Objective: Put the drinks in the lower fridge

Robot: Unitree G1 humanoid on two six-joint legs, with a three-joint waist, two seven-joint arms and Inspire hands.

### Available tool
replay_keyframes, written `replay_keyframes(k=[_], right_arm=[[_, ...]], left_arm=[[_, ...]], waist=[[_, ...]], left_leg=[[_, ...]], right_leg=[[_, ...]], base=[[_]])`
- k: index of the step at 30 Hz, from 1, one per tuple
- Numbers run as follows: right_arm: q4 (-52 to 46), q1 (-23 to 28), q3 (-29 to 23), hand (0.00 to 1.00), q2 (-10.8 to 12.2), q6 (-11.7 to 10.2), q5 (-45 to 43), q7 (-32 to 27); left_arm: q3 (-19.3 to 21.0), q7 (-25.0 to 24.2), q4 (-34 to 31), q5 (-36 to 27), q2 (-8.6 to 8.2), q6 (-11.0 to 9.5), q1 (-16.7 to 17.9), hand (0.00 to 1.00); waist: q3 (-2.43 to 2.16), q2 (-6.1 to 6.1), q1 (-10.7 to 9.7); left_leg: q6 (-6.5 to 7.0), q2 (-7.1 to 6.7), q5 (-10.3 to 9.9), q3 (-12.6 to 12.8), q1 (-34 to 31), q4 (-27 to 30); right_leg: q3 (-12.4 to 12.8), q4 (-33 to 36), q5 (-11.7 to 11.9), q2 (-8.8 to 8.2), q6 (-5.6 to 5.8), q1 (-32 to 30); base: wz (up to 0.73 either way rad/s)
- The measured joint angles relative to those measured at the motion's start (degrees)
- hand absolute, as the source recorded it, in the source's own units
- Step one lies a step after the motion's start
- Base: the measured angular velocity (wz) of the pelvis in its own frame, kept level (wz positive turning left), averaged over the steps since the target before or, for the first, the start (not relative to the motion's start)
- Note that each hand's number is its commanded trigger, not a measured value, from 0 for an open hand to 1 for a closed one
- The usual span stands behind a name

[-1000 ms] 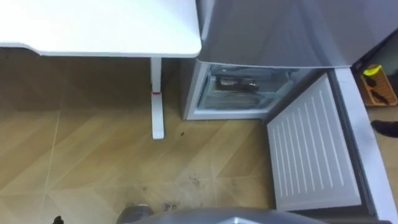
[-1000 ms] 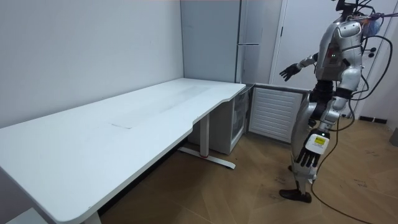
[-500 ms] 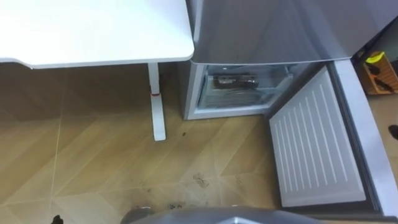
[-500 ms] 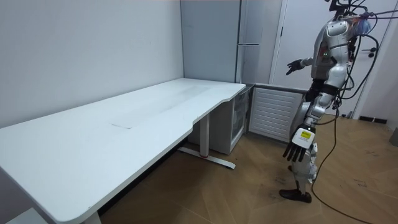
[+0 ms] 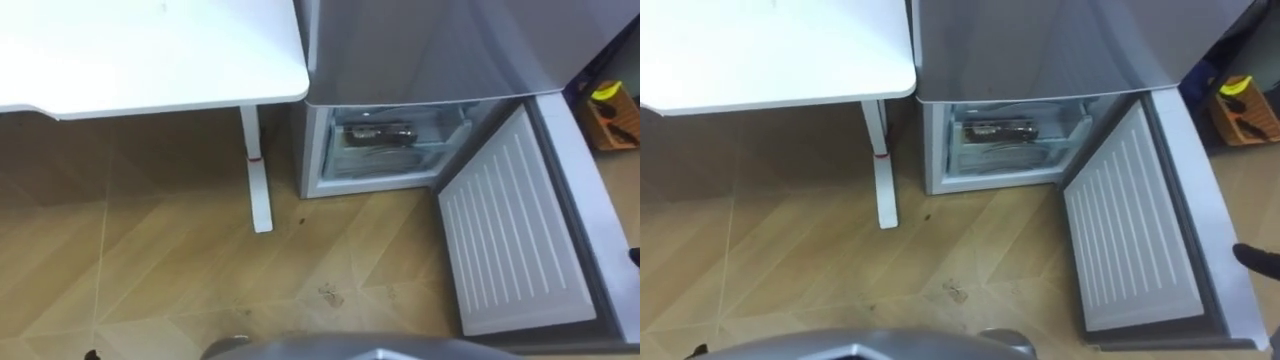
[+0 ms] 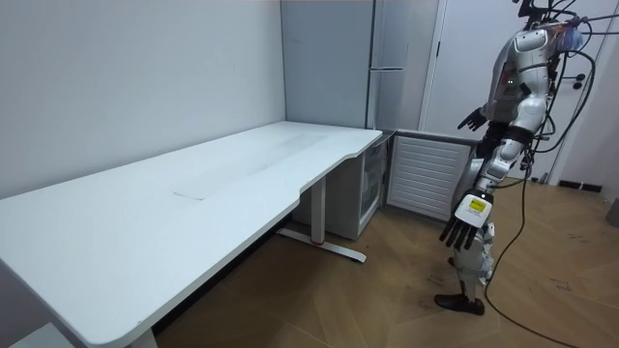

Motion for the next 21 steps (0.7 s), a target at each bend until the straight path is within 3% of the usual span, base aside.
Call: replay_keyframes(k=[4,12,21], right_arm=[[2.68,-0.10,-1.27,0.00,0.12,0.18,2.27,1.20],[6.01,-0.48,-1.60,0.00,1.25,-0.66,5.17,2.32],[6.28,-0.18,-1.60,0.00,1.45,0.22,9.47,4.27]], left_arm=[[0.15,-0.63,-1.23,0.63,0.33,-0.01,0.95,0.00],[0.08,-2.87,-2.01,0.61,0.44,0.05,1.38,0.00],[0.05,-5.10,-1.85,0.65,0.44,2.33,1.89,0.00]], waist=[[-0.01,1.42,-0.44],[0.08,2.58,-0.26],[-0.14,2.73,-0.16]], left_leg=[[-0.01,-0.08,0.01,-0.22,-0.31,-0.08],[-0.09,-0.05,-0.04,-0.46,-0.35,-0.24],[-0.13,-0.03,-0.02,-0.79,0.07,-0.37]], right_leg=[[-0.18,-0.75,0.00,0.04,0.00,0.14],[-0.17,-0.98,0.00,0.22,0.00,0.14],[-0.49,-1.01,0.00,0.25,0.00,0.79]], base=[[0.02],[0.00],[0.00]])
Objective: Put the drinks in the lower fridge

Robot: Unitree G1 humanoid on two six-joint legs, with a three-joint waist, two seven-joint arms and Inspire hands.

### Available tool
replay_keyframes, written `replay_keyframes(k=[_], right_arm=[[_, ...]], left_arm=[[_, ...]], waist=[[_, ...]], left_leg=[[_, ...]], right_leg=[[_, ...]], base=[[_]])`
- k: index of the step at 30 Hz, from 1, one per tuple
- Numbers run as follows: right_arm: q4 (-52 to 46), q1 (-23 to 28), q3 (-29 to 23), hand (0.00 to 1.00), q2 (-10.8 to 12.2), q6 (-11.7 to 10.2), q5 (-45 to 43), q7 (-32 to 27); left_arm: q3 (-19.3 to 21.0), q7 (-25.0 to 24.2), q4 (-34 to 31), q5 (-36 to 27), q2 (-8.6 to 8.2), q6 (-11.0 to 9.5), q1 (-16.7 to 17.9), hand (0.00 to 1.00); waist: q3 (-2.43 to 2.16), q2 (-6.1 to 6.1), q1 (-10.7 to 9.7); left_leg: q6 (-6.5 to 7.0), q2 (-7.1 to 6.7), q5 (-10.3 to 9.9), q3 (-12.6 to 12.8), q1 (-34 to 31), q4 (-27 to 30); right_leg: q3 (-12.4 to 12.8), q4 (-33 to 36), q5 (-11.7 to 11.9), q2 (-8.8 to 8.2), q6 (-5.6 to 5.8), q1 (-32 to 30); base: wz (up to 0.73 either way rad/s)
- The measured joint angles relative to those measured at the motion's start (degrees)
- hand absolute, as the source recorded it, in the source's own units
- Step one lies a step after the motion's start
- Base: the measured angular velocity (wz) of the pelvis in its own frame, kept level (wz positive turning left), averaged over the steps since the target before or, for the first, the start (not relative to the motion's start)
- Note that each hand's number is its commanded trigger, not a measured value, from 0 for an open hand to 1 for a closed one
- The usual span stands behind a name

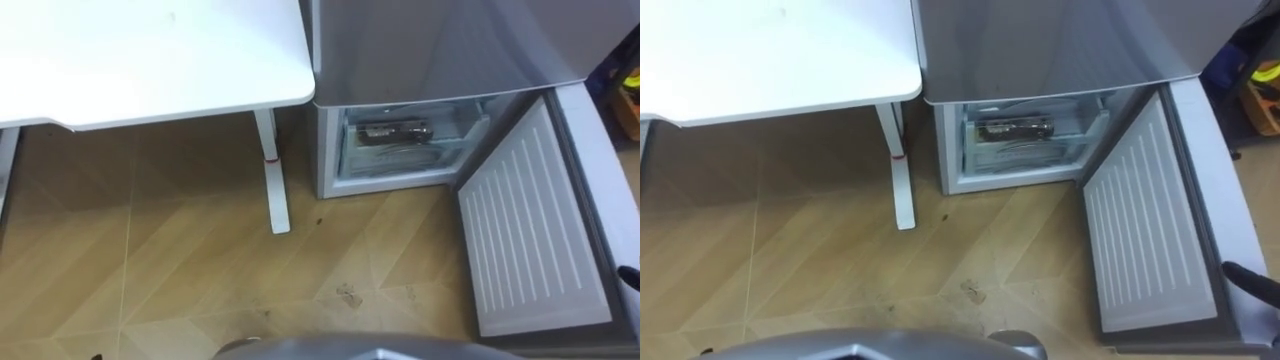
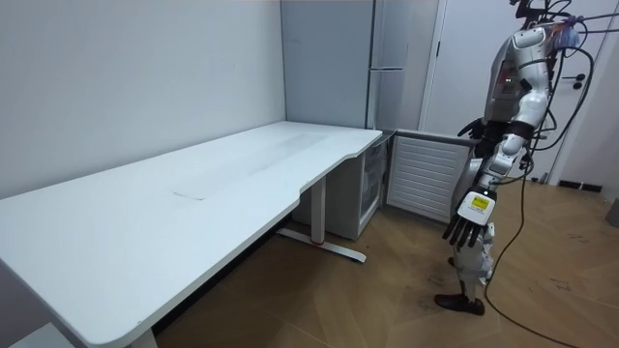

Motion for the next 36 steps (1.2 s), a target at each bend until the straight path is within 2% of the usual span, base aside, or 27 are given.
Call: replay_keyframes(k=[9,16,20,26,36], right_arm=[[-0.89,-0.51,0.16,0.00,1.84,1.20,-0.74,3.99],[-1.49,-2.66,3.55,0.00,2.67,1.20,-0.23,8.07],[-1.56,-3.41,4.71,0.00,3.49,1.19,0.18,10.43],[-2.10,-3.75,5.43,0.00,3.94,1.19,1.62,14.37],[-3.70,-4.39,8.58,0.00,4.53,1.16,1.58,18.60]], left_arm=[[-0.61,-1.63,-0.11,2.57,-0.03,0.19,-0.15,0.00],[-1.73,-1.65,-0.07,3.67,-0.57,0.19,-0.43,0.00],[-1.93,-1.71,-0.03,3.61,-1.20,0.19,-0.43,0.00],[-2.20,-1.73,0.08,3.36,-1.80,0.06,-0.29,0.00],[-2.19,-1.14,2.85,3.61,-1.91,-0.33,-0.23,0.00]], waist=[[0.04,-0.30,0.15],[0.45,-0.43,0.34],[0.53,-0.57,0.67],[0.59,-0.69,2.31],[0.58,-1.96,4.75]], left_leg=[[-0.07,0.04,0.06,0.12,-0.09,0.06],[-0.08,0.08,0.06,0.35,0.00,-0.13],[-0.13,0.05,0.09,0.36,0.11,-0.41],[-0.13,0.04,0.09,0.21,0.28,-0.53],[-0.13,-0.09,0.09,-0.49,0.30,-0.33]], right_leg=[[-0.67,0.06,0.01,-0.04,-0.02,-0.02],[-0.71,-0.02,0.00,-0.02,-0.02,-0.17],[-0.85,-0.10,0.00,-0.02,-0.02,-0.13],[-1.01,-0.05,0.00,-0.04,-0.02,-0.08],[-1.50,-0.96,0.02,-0.05,-0.04,0.76]], base=[[0.00],[0.00],[0.00],[0.00],[0.02]])
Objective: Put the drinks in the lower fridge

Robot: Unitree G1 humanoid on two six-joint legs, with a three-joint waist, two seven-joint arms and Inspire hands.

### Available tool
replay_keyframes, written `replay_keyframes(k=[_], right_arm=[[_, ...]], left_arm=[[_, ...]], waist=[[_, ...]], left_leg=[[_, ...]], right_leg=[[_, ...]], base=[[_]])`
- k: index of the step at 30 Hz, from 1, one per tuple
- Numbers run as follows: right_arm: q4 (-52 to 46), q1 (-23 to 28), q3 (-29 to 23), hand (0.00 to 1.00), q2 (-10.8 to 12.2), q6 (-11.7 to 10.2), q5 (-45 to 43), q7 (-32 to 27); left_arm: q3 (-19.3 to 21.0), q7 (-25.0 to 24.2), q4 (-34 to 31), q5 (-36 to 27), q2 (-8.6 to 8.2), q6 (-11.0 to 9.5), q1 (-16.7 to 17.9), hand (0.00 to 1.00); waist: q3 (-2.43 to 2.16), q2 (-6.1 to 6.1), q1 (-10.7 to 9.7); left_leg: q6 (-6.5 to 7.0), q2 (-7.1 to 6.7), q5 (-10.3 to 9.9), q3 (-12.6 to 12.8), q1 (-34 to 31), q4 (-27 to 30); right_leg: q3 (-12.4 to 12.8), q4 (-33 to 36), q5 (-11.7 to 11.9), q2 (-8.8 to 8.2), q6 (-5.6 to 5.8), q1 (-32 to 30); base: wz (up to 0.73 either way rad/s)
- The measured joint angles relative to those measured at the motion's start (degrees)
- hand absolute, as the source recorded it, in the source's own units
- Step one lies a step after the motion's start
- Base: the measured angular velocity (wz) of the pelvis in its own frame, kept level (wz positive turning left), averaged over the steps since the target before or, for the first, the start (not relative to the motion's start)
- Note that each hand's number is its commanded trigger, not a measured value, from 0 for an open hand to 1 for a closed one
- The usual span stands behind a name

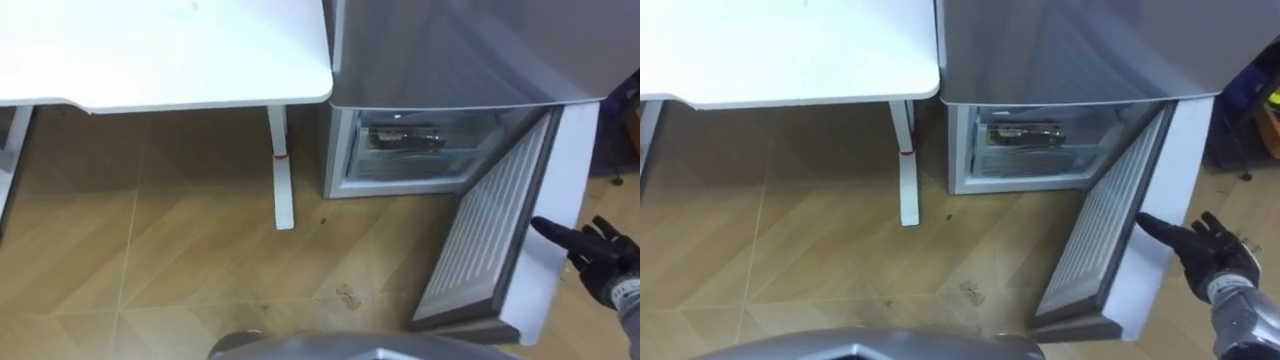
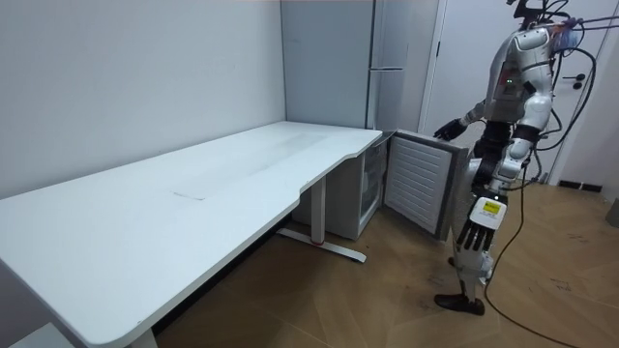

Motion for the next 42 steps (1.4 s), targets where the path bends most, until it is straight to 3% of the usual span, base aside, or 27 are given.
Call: replay_keyframes(k=[16,23,26,28,33,39,42], right_arm=[[0.01,-1.27,2.44,0.00,2.96,-0.02,0.55,1.29],[1.52,-1.63,3.44,0.00,4.41,-0.04,1.28,1.92],[1.82,-3.67,5.88,0.00,4.85,-0.04,1.43,2.18],[1.90,-5.55,6.93,0.00,5.75,0.04,1.74,0.92],[3.10,-10.05,9.04,0.00,5.75,0.70,2.31,-2.22],[3.75,-15.61,10.15,0.00,4.88,2.89,2.93,-4.05],[3.77,-15.88,10.24,0.00,4.11,3.73,2.90,-4.17]], left_arm=[[-0.37,1.06,2.01,0.13,-1.24,0.09,-0.31,0.00],[-0.55,0.97,1.74,0.23,-2.78,-0.02,0.09,0.00],[-0.66,0.95,2.49,0.19,-2.98,-0.04,-0.22,0.00],[-0.64,0.91,2.68,0.22,-3.04,0.18,0.13,0.00],[-1.15,-0.73,3.32,1.01,-3.16,1.51,0.03,0.00],[-1.79,-1.88,3.34,2.32,-3.05,2.48,0.31,0.00],[-1.77,-2.47,3.33,2.91,-2.79,2.99,0.32,0.00]], waist=[[-0.06,-0.14,1.95],[0.21,1.14,3.37],[0.16,1.70,4.59],[0.04,2.06,6.44],[0.04,2.20,7.80],[0.37,2.41,8.17],[0.63,2.11,8.41]], left_leg=[[-0.01,-0.34,0.01,-2.18,-0.39,0.41],[0.00,-0.82,0.01,-5.08,-0.51,1.57],[0.02,-1.01,0.01,-6.45,-1.54,2.46],[0.05,-1.10,0.03,-6.89,-2.00,2.70],[0.16,-1.41,0.51,-8.43,-3.45,2.84],[0.23,-2.03,1.10,-10.57,-4.89,2.86],[0.19,-2.10,1.35,-11.07,-5.26,2.80]], right_leg=[[-1.92,-0.97,-0.06,-0.02,0.09,1.46],[-4.85,-1.86,-0.18,-0.10,0.22,4.01],[-6.10,-1.93,-0.22,-0.12,0.25,4.09],[-6.40,-1.93,-0.22,-0.11,0.24,4.01],[-7.92,-1.78,-0.27,-0.21,0.22,3.60],[-9.57,-1.74,-0.28,-0.33,0.21,3.33],[-9.95,-1.50,-0.27,-0.32,0.21,2.99]], base=[[0.07],[0.23],[0.20],[0.13],[0.18],[0.19],[0.07]])
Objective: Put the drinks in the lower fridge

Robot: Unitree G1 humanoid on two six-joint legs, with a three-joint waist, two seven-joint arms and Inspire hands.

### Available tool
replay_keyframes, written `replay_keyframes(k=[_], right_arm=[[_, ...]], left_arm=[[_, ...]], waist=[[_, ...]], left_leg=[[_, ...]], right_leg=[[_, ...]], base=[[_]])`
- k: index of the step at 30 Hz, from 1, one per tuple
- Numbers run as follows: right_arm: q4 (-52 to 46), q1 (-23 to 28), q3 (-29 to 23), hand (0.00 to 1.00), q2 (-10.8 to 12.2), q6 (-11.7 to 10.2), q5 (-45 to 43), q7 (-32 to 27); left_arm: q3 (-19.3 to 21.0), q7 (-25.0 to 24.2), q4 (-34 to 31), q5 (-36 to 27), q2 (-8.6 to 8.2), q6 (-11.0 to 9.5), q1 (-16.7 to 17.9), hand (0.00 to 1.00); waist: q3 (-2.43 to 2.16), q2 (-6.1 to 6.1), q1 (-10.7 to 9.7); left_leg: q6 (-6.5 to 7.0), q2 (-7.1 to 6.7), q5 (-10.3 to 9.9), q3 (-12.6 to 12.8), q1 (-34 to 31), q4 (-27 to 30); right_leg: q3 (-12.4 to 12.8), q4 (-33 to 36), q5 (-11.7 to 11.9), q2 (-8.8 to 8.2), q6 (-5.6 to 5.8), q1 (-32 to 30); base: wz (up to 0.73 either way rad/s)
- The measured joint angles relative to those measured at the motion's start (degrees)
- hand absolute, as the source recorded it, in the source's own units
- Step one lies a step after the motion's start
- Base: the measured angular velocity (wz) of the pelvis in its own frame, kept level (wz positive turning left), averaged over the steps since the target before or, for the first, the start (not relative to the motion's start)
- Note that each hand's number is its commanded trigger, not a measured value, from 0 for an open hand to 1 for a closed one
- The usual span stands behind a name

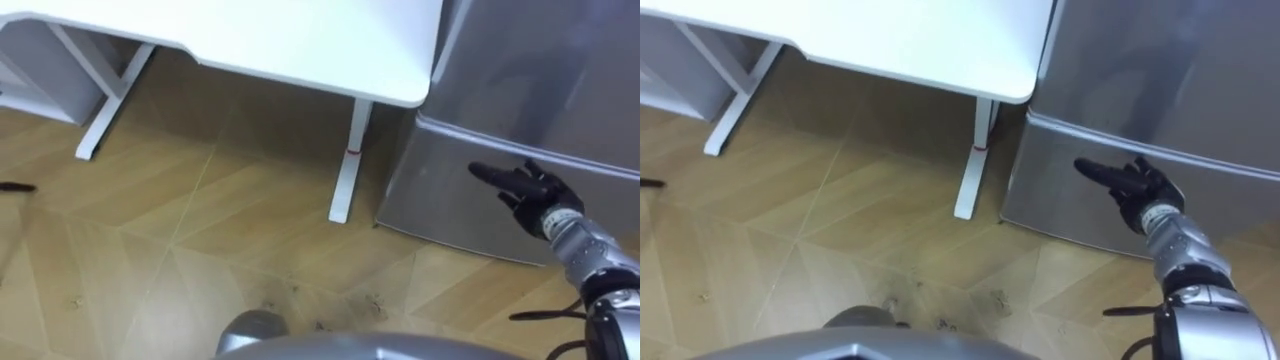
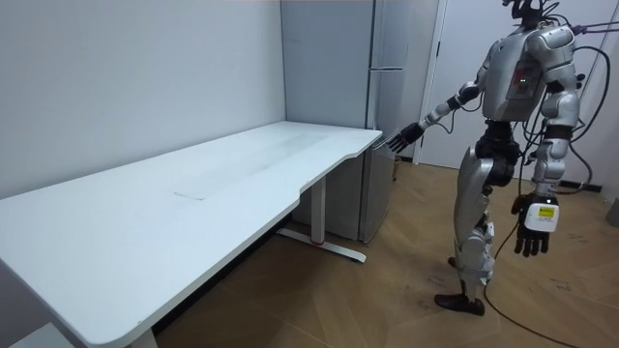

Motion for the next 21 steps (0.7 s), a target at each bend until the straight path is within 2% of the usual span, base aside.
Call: replay_keyframes(k=[11,21], right_arm=[[-0.09,-0.04,1.21,0.00,-0.45,0.06,0.68,-0.45],[2.53,-0.25,0.99,0.00,-0.87,-0.17,-2.66,2.39]], left_arm=[[-0.07,0.30,-0.03,-0.52,0.20,-0.01,-1.32,0.00],[-0.02,1.48,-1.03,0.10,0.20,0.01,-1.74,0.00]], waist=[[-0.09,-0.05,0.39],[-0.49,-1.34,-2.08]], left_leg=[[0.09,-0.03,0.48,-0.14,0.01,-0.04],[0.02,-0.14,0.60,-0.36,0.11,-0.07]], right_leg=[[0.33,0.69,-0.02,-0.13,0.02,-0.20],[0.63,0.35,-0.32,-0.05,-0.25,0.08]], base=[[0.00],[0.01]])
